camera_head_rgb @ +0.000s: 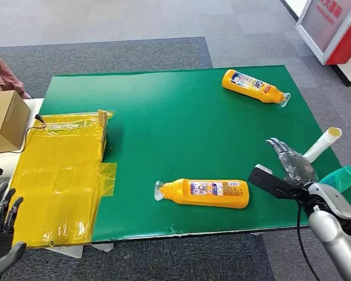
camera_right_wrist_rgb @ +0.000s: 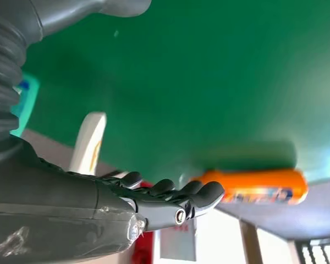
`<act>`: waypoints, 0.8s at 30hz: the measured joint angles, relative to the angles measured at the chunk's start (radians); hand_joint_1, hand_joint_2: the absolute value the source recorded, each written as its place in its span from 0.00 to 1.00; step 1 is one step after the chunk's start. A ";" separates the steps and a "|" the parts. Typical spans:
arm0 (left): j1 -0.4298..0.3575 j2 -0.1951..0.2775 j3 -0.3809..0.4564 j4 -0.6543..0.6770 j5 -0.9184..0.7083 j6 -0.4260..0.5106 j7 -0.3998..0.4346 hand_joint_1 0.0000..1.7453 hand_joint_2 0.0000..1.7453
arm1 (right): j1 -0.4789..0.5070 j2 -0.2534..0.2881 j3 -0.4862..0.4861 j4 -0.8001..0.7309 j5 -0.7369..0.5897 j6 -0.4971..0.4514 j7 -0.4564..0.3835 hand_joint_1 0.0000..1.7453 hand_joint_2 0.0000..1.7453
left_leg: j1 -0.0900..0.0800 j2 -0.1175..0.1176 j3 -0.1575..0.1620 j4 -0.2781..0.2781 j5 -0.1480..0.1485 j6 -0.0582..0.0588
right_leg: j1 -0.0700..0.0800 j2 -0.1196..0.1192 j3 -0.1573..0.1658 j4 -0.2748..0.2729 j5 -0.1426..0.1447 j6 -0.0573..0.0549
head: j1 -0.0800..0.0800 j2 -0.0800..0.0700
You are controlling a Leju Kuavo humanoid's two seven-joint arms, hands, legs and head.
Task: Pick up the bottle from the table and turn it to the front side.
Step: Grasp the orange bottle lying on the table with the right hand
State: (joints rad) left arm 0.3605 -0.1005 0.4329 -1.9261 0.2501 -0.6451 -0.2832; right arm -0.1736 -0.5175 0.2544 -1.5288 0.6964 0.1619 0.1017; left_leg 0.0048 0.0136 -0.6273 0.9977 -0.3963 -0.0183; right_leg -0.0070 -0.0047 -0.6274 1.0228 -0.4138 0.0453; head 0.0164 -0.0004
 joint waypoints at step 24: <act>-0.036 0.081 -0.057 0.072 0.076 0.092 0.006 0.00 1.00 | -0.129 0.044 0.231 0.134 -0.122 0.039 0.007 0.00 1.00 | 0.000 0.000 0.000 0.000 0.000 0.000 | 0.000 0.000 0.000 0.000 0.000 0.000 | 0.000 0.000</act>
State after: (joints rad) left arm 0.3244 -0.0197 0.3757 -1.8543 0.3258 -0.5535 -0.2770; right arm -0.3029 -0.4734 0.4857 -1.3950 0.5749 0.2006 0.1083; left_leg 0.0045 0.0136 -0.6271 0.9978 -0.3967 -0.0180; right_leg -0.0071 -0.0045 -0.6273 1.0228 -0.4139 0.0457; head 0.0163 -0.0004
